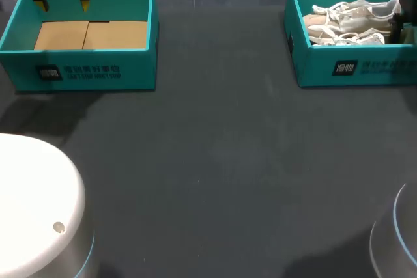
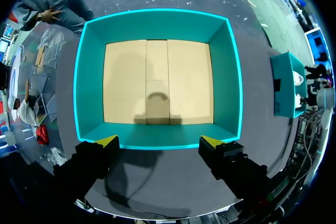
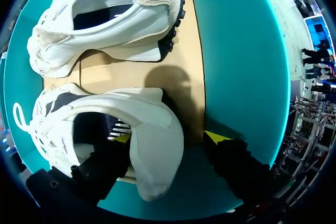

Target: Take the shoe out of the shoebox, open the shoe tongue, remove and reinsert the insole, then place the shoe into the shoebox

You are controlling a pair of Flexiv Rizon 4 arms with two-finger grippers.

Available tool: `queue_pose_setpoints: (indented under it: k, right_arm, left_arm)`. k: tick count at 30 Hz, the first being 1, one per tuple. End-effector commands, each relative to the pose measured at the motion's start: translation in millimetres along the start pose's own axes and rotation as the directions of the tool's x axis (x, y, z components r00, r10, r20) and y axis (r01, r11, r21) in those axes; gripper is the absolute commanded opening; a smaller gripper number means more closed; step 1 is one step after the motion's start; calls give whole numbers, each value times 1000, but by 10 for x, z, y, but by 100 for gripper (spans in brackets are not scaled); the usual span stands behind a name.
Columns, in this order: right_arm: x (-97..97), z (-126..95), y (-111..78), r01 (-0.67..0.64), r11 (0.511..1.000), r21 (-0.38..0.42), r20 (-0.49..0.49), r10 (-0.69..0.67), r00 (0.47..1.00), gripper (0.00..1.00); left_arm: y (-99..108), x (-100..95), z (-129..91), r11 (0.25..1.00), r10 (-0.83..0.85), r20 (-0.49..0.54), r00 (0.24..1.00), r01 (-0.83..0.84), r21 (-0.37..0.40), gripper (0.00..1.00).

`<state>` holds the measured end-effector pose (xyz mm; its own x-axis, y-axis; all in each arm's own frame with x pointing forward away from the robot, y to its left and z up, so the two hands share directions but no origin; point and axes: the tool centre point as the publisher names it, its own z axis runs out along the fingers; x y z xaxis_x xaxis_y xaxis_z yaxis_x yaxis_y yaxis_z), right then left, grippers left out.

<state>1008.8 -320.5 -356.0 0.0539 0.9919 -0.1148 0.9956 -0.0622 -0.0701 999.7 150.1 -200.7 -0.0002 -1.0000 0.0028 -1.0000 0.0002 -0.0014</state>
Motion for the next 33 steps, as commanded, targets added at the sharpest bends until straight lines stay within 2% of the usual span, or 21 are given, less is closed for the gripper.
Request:
queue_pose_setpoints:
  k: [1,2,4,8,21,33]
  right_arm:
    - [-6,40,16,2,1000,5,-9,-1,1000,58]
    - [-2,46,11,2,1000,6,-11,-2,1000,49]
    - [10,56,1,4,1000,7,-13,-4,1000,42]
    - [32,50,-24,5,1000,7,-13,-5,1000,0]
    - [5,-61,-66,-33,999,-23,-8,33,999,0]
    - [-53,-265,1,-76,996,-53,-20,75,997,0]
  left_arm:
    - [-1,1,-2,1000,0,1,1000,0,-1,100]
    - [-1,1,-2,1000,0,1,1000,0,-1,100]
    - [-1,1,-2,1000,0,1,1000,0,-1,100]
    - [-1,1,-2,1000,0,1,1000,0,-1,100]
    - [-1,1,-2,1000,0,1,1000,0,-1,100]
    - [-1,1,-2,1000,0,1,1000,0,-1,100]
